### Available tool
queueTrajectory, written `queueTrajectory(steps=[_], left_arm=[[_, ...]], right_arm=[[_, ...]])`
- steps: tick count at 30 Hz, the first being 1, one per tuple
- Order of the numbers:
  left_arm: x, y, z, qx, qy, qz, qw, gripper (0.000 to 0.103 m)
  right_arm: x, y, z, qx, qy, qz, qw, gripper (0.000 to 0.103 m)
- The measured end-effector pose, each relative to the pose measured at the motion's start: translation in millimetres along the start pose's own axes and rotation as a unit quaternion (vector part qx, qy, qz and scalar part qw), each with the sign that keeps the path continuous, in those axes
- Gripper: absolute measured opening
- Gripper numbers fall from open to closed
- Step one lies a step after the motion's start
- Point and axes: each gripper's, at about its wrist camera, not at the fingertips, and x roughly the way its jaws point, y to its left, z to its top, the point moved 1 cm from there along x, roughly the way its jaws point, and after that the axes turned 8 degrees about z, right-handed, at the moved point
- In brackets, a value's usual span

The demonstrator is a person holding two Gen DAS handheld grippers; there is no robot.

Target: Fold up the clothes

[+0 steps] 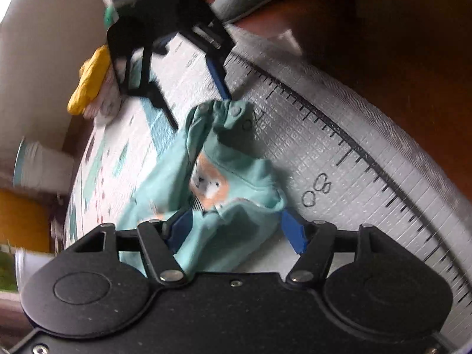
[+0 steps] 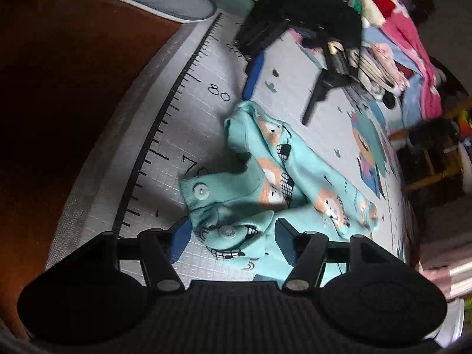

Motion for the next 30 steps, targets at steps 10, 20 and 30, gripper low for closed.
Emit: queueTrajectory(steps=[10, 20, 30], left_arm=[[26, 30, -6, -0.107, 0.049, -0.114, 0.9866, 0.072], [36, 53, -19, -0.224, 0.064, -0.189, 0.9539, 0.067], [4, 18, -4, -0.166, 0.045, -0.083, 0.9816, 0.07]], right_arm=[[1, -30, -9, 0.083, -0.025, 0.066, 0.994, 0.046], [-7, -64, -34, 0.286, -0.076, 0.094, 0.951, 0.038], [-2, -111, -116, 0.621, -0.188, 0.177, 0.74, 0.032]])
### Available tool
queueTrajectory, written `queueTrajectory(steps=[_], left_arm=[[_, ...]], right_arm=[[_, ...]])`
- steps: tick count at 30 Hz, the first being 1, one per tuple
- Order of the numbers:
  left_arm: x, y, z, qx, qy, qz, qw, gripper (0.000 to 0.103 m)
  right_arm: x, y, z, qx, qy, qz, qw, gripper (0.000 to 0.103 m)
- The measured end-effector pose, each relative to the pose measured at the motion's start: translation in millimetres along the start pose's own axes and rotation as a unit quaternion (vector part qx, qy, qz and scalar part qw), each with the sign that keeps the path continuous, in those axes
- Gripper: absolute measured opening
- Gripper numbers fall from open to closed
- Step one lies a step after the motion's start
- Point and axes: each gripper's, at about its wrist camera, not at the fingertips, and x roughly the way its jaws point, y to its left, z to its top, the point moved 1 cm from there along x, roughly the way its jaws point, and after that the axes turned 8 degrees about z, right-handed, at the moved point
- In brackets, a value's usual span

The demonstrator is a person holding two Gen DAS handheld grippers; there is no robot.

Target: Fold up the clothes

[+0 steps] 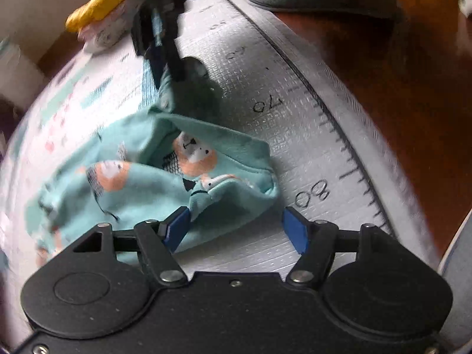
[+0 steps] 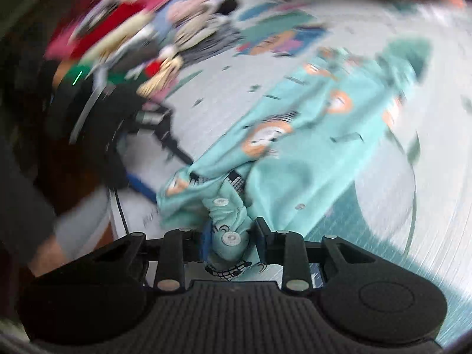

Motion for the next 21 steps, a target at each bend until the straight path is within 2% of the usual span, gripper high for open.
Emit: queueTrajectory(steps=[3, 5, 7, 10, 11, 14, 17, 19, 21], left_arm=[[-2, -11, 5, 0.075, -0.01, 0.018, 0.997, 0.076], [0, -11, 9, 0.095, -0.005, 0.014, 0.9953, 0.076], [2, -7, 13, 0.098, 0.005, -0.002, 0.9951, 0.072], [6, 2, 18, 0.09, 0.01, -0.028, 0.9955, 0.057], [9, 7, 19, 0.077, 0.012, -0.025, 0.9967, 0.043], [14, 18, 15, 0.027, 0.016, -0.034, 0.9989, 0.039], [17, 32, 4, -0.084, 0.014, -0.058, 0.9947, 0.031], [16, 45, -10, -0.174, 0.007, -0.074, 0.982, 0.028], [13, 59, -26, -0.267, -0.002, -0.088, 0.9597, 0.026]], right_arm=[[-1, -15, -5, 0.07, -0.021, 0.022, 0.997, 0.032], [-1, -23, -9, 0.107, -0.03, 0.037, 0.993, 0.032], [1, -29, -11, 0.126, -0.036, 0.043, 0.991, 0.032], [5, -27, -11, 0.117, -0.027, 0.043, 0.992, 0.032], [6, -26, -10, 0.115, -0.025, 0.044, 0.992, 0.032], [5, -28, -10, 0.115, -0.022, 0.045, 0.992, 0.032], [5, -31, -11, 0.128, -0.025, 0.051, 0.99, 0.032], [4, -32, -10, 0.13, -0.025, 0.052, 0.99, 0.033], [1, -31, -8, 0.126, -0.025, 0.051, 0.99, 0.036]])
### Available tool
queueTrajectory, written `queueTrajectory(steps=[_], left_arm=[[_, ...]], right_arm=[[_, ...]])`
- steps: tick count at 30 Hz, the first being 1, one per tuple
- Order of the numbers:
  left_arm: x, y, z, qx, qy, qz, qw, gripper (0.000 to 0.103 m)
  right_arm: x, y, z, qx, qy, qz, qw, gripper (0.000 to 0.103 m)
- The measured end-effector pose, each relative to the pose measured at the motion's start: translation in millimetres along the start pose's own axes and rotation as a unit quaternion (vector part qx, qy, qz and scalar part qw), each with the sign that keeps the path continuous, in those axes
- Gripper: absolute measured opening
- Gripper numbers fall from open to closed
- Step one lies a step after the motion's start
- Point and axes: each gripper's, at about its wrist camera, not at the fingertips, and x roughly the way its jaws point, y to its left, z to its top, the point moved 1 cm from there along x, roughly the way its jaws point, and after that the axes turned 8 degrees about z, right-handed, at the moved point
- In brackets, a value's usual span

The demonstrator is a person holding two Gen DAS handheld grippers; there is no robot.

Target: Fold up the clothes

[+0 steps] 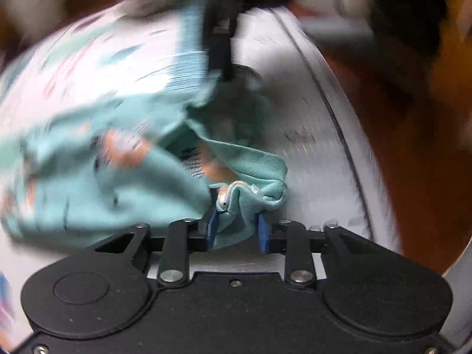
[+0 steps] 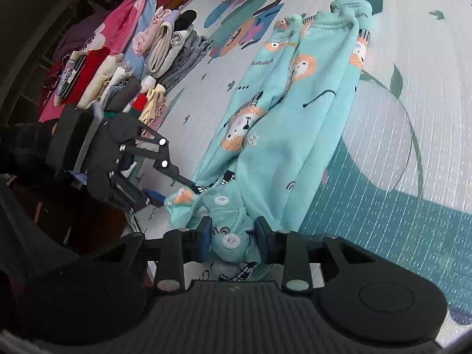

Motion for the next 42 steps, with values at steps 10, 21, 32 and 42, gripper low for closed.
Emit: queueTrajectory(steps=[10, 21, 32, 42], left_arm=[[-17, 40, -38, -0.226, -0.05, -0.05, 0.9715, 0.024], [-26, 57, -40, -0.281, -0.06, -0.079, 0.9546, 0.024], [-28, -3, -1, 0.013, -0.013, -0.012, 0.9998, 0.021], [-74, -7, 8, -0.046, -0.026, -0.177, 0.9829, 0.021]], right_arm=[[23, 90, -53, -0.422, 0.163, -0.162, 0.877, 0.063], [67, 89, -106, -0.709, 0.181, -0.244, 0.636, 0.059], [60, 108, -63, -0.595, 0.172, -0.172, 0.766, 0.025], [8, 138, -23, -0.34, 0.2, 0.014, 0.919, 0.025]])
